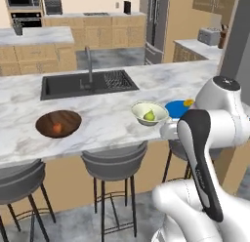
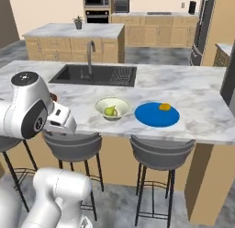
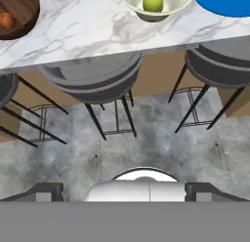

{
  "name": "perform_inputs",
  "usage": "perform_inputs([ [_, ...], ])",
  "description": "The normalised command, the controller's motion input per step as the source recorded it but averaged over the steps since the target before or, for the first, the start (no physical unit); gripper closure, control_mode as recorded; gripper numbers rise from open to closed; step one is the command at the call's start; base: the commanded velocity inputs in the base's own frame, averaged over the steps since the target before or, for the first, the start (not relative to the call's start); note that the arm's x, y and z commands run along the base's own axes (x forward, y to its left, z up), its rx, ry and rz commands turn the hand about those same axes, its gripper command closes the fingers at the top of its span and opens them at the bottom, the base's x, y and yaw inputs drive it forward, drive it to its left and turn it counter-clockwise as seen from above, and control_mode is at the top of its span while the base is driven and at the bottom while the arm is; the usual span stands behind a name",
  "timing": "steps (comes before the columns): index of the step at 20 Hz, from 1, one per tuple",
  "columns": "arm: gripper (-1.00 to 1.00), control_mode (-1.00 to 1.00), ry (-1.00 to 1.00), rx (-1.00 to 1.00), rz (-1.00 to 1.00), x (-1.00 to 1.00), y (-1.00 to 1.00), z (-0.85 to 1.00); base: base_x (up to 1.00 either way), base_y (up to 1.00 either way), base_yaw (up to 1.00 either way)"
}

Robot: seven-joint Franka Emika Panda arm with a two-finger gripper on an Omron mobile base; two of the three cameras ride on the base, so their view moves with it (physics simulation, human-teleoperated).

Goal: Take the fruits from the plate on the dining counter and place two fruits in each bowl.

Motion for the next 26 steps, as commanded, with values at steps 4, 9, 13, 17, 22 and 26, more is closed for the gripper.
perform_inputs([
  [4, -1.00, 1.00, 0.00, 0.00, 0.00, 0.00, 0.00, 0.00, 0.29, -1.00, 0.00],
  [9, -1.00, 1.00, 0.00, 0.00, 0.00, 0.00, 0.00, 0.00, 0.42, -1.00, 0.04],
  [13, -1.00, 1.00, 0.00, 0.00, 0.00, 0.00, 0.00, 0.00, 0.61, -1.00, 0.00],
  [17, -1.00, 1.00, 0.00, 0.00, 0.00, 0.00, 0.00, 0.00, 0.82, -0.61, 0.00],
  [22, -1.00, 1.00, 0.00, 0.00, 0.00, 0.00, 0.00, 0.00, 0.90, 0.05, 0.00],
  [26, -1.00, 1.00, 0.00, 0.00, 0.00, 0.00, 0.00, 0.00, 0.27, 0.19, 0.00],
])
